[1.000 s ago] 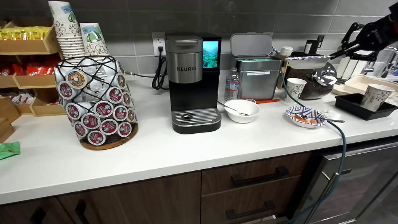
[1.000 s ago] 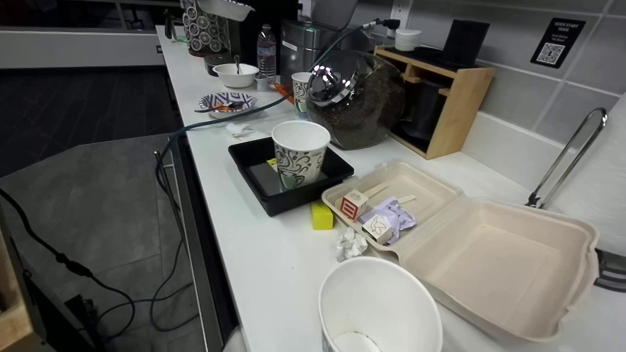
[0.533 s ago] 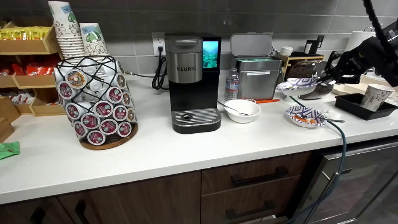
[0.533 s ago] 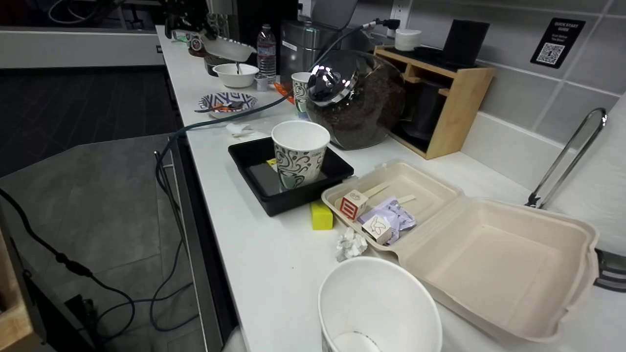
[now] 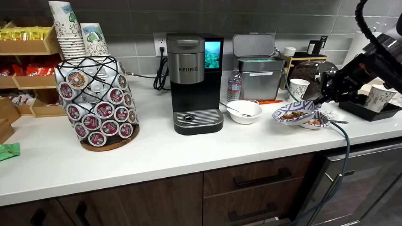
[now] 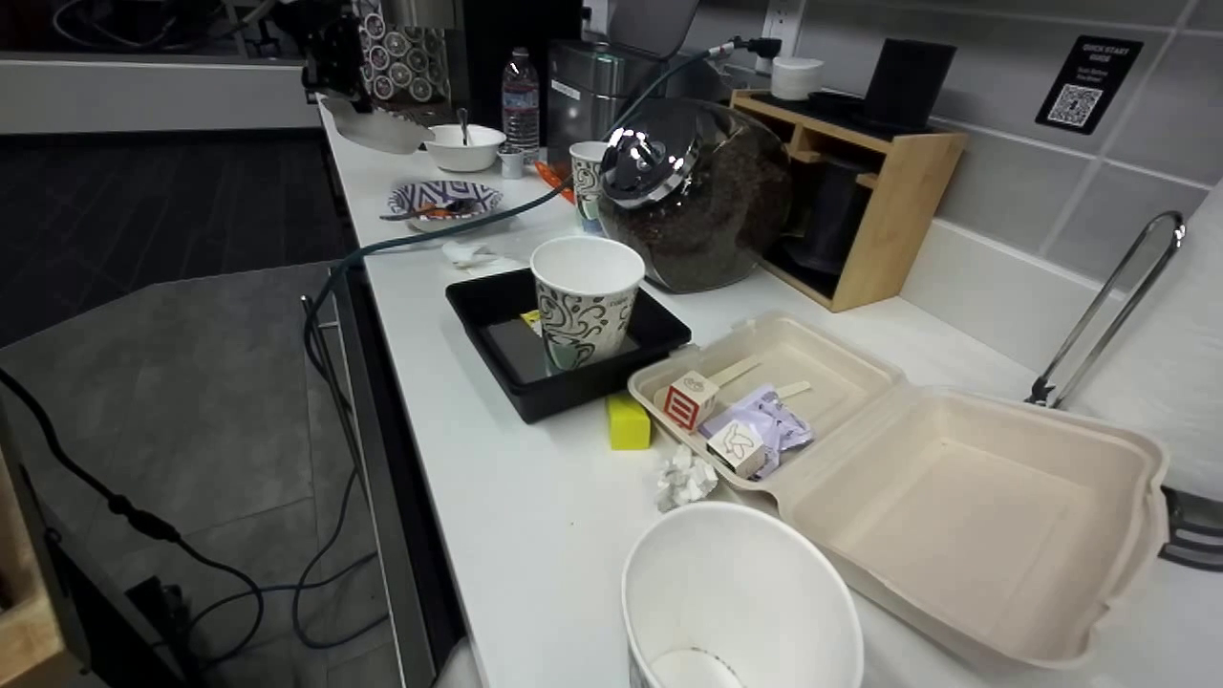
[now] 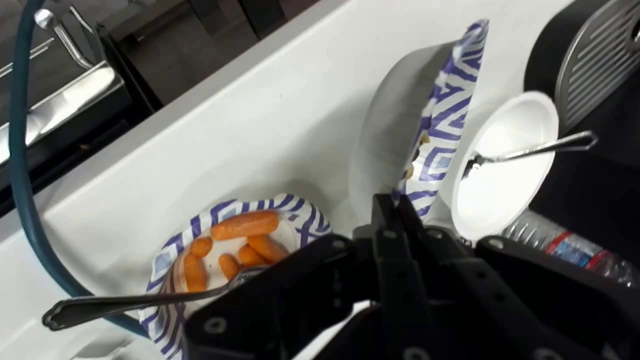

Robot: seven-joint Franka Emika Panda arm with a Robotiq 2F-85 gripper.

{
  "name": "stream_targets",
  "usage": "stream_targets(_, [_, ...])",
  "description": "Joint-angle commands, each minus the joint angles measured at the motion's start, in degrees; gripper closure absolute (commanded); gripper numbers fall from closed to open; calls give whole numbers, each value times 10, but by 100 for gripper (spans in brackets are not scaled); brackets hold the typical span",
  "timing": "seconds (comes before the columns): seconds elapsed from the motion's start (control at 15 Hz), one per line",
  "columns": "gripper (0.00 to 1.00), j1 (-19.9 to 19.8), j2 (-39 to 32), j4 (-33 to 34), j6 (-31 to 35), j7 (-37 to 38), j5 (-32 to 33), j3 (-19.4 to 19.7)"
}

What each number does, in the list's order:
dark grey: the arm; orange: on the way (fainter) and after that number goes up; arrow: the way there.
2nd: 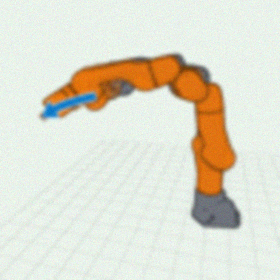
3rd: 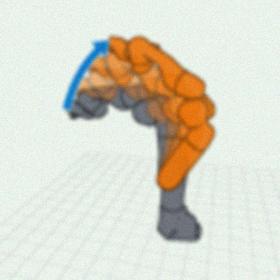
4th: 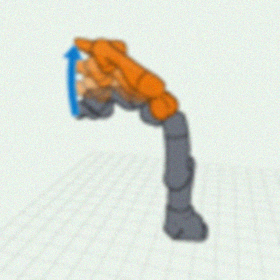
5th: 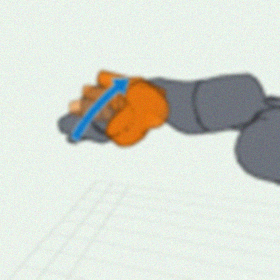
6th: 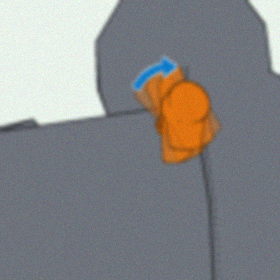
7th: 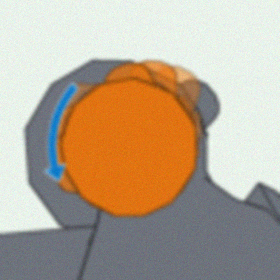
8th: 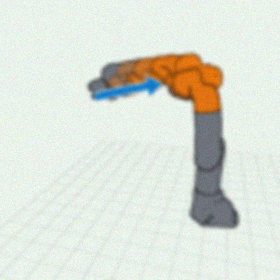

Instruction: Remove the bowl from the top of the coffeemaker and put it on the counter.

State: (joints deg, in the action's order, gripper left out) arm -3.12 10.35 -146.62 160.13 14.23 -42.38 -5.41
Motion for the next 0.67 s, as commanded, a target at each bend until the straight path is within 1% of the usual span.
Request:
stream_targets(0.0, [99, 29, -11, 13, -45, -28, 5, 19])
stream_targets(0.13, [99, 40, -30, 21, -8, -25, -13, 16])
stream_targets(0.2, [99, 34, -35, 24, 0, -33, -29, 4])
stream_targets(0.27, [99, 38, -42, 28, 9, -31, -31, 2])
stream_targets(0.4, [99, 39, -57, 37, -4, -30, -25, 1])
stream_targets(0.6, [99, 42, -82, 48, 3, -31, -27, 1])
